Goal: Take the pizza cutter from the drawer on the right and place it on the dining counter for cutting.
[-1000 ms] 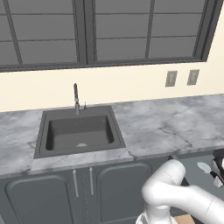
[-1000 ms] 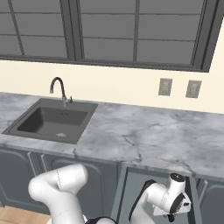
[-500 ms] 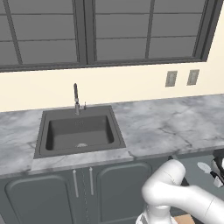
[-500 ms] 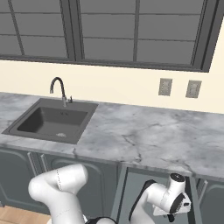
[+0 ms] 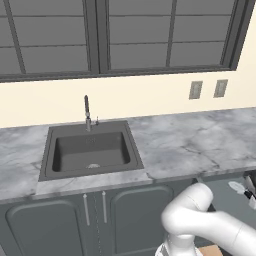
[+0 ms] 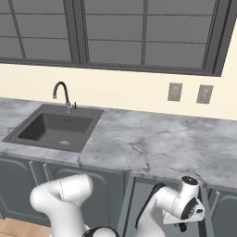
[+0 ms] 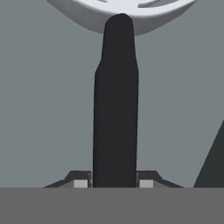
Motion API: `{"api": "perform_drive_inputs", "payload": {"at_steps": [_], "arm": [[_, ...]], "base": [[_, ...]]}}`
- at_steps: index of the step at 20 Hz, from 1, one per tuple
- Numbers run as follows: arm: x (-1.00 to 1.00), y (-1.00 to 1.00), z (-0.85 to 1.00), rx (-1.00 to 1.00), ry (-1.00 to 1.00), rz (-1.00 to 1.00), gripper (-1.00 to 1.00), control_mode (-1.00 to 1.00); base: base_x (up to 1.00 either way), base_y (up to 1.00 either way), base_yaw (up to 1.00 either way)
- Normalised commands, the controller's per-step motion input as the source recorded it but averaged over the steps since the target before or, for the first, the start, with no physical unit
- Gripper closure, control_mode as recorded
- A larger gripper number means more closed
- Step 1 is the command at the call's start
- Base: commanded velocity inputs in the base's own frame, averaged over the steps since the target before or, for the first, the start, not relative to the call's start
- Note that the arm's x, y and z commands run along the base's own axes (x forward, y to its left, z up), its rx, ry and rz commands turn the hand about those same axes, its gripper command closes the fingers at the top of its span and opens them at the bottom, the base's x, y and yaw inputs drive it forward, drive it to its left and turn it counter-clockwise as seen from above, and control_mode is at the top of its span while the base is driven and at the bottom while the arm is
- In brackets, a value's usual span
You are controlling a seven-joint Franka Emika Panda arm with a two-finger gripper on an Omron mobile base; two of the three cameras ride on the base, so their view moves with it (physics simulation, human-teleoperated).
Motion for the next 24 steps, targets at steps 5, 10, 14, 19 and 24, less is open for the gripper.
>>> {"api": "perform_drive_inputs", "payload": {"at_steps": [5, 10, 14, 19, 24], "arm": [[-0.68, 0.03, 0.72, 0.00, 0.00, 0.00, 1.00, -1.00], [-0.66, 0.42, 0.68, 0.00, 0.00, -0.02, 1.00, -1.00], [-0.16, 0.43, 0.90, 0.00, 0.00, -0.07, 1.00, -1.00], [0.00, 0.25, 0.93, 0.00, -0.02, -0.03, 1.00, -1.00], [0.02, 0.05, 0.92, 0.00, -0.02, -0.02, 1.00, -1.00]], "base": [[0.00, 0.00, 0.00], [0.00, 0.00, 0.00], [0.00, 0.00, 0.00], [0.00, 0.00, 0.00], [0.00, 0.00, 0.00]]}}
